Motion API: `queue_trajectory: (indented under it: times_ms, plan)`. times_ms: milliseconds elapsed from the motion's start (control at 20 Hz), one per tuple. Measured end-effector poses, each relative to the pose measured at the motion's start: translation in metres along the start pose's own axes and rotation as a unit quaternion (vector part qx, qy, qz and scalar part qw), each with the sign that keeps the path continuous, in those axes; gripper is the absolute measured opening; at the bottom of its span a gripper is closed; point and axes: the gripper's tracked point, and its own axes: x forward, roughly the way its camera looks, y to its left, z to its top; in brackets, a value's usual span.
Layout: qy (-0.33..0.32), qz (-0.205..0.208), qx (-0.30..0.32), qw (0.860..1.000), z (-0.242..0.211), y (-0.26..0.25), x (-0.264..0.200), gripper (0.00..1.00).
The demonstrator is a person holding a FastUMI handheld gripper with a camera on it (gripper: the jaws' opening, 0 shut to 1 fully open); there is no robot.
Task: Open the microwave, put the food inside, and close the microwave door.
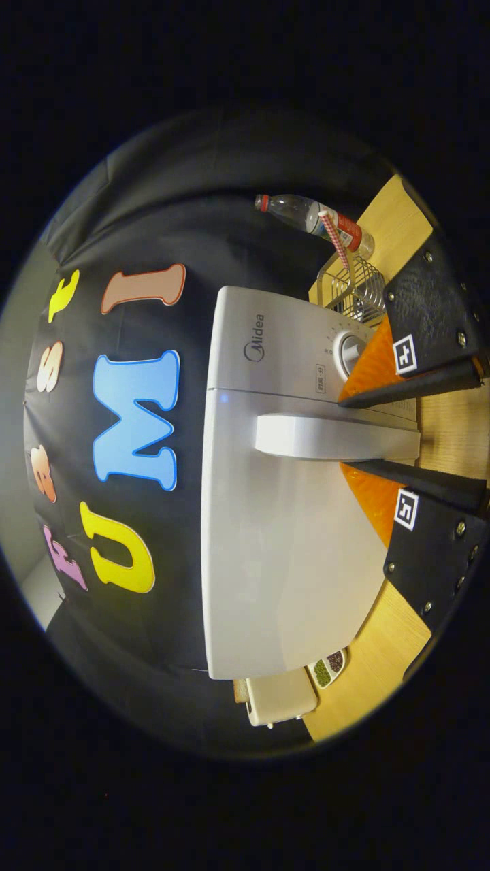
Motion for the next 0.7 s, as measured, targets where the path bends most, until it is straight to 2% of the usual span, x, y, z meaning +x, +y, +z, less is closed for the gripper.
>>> queue_trajectory:
  times_ms: [100,150,250,300,450,500,700]
  plan:
    - [0.007,0.004,0.007,1.000,-0.004,0.008,0.006,0.40]
    - [0.005,0.007,0.010,1.000,0.002,0.006,-0.004,0.21]
    - [0.004,0.011,0.015,1.000,0.001,0.009,-0.002,0.21]
    - [0.004,0.012,0.016,1.000,0.001,0.008,-0.003,0.14]
    - [0.010,0.013,0.008,1.000,-0.004,0.008,0.003,0.14]
    - [0.012,0.013,0.008,1.000,-0.002,0.008,-0.003,0.03]
    - [0.025,0.012,-0.001,1.000,0.000,0.008,-0.004,0.03]
